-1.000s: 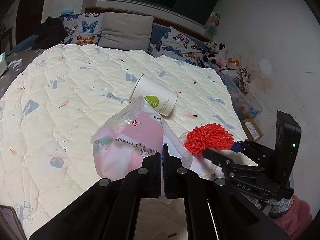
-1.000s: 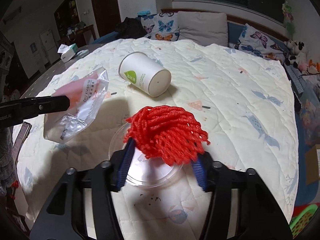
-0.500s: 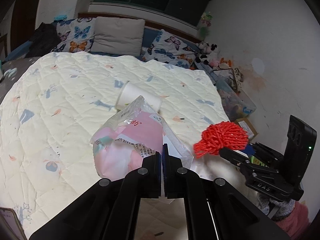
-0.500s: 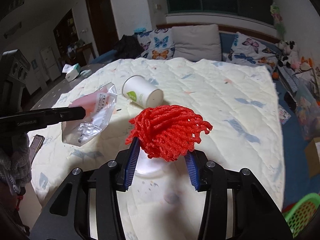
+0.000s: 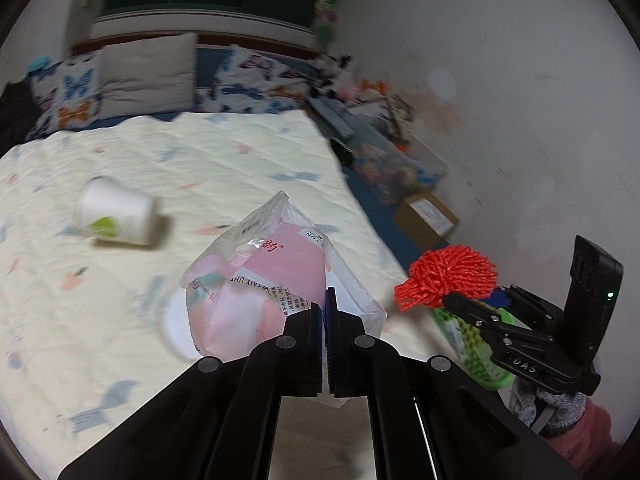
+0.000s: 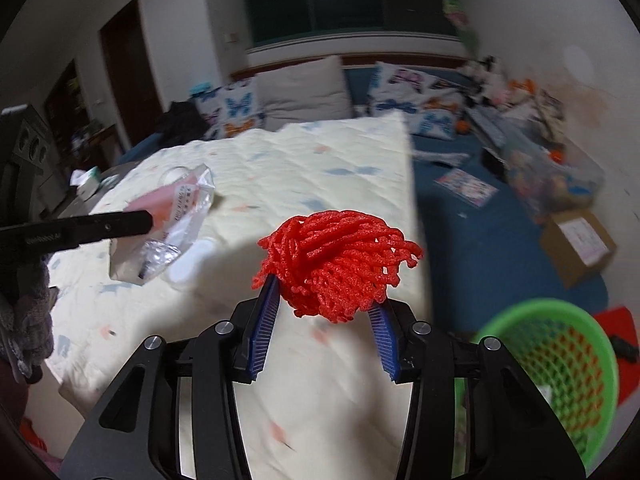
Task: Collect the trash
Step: 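Drop the red net into the basket with the right gripper while the left drops the bag, then move both grippers back over the table toward the clear lid and paper cup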
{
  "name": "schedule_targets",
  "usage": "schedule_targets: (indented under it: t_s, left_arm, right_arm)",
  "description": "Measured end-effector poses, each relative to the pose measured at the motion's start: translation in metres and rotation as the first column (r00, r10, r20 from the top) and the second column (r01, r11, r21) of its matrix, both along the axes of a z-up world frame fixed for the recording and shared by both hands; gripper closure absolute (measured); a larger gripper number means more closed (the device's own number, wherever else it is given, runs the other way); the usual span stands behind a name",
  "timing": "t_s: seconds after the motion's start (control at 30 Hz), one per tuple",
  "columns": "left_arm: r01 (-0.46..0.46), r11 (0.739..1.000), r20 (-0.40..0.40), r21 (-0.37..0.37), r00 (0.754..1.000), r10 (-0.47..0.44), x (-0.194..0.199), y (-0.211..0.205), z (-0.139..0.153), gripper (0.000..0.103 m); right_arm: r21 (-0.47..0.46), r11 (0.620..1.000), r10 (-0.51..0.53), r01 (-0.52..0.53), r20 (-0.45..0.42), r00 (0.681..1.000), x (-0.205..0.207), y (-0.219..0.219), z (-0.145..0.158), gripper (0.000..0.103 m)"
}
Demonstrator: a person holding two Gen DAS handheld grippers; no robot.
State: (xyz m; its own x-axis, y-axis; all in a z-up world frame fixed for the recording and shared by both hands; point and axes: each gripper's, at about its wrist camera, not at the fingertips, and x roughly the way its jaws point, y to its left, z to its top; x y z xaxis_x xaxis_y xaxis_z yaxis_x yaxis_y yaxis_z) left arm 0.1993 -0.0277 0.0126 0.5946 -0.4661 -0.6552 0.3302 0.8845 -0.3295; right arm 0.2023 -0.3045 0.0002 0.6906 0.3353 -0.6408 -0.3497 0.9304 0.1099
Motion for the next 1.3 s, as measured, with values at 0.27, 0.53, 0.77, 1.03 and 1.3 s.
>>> schedule_targets:
  t_s: [0.27,0.53,0.77,1.03,1.3]
  left_arm:
    - [0.166,0.986,-0.018,0.004,0.986,-0.166,0.003,-0.082,0.000,0.101]
    - [0.335,0.942,-0.043,0.009,0.941,-0.334,0.003,-0.170,-0.001,0.101]
    - [0.430,0.902,-0.086,0.030,0.900,-0.427,0.002,-0.234,-0.013,0.101]
    - [0.476,0.878,-0.125,0.055,0.875,-0.467,0.003,-0.270,-0.025,0.100]
    - [0.498,0.865,-0.151,0.066,0.861,-0.485,-0.006,-0.278,-0.036,0.070]
  right_arm:
    - [-0.003,0.977,-0.214,0.214,-0.045,0.976,-0.026,-0.084,-0.019,0.058]
    - [-0.016,0.929,-0.370,0.369,-0.077,0.926,-0.053,-0.151,-0.034,0.056]
    - [-0.005,0.893,-0.447,0.449,-0.097,0.889,-0.076,-0.184,-0.043,0.045]
    - [0.005,0.865,-0.499,0.502,-0.101,0.861,-0.094,-0.206,-0.044,0.039]
    - [0.020,0.853,-0.517,0.521,-0.092,0.851,-0.103,-0.215,-0.039,0.039]
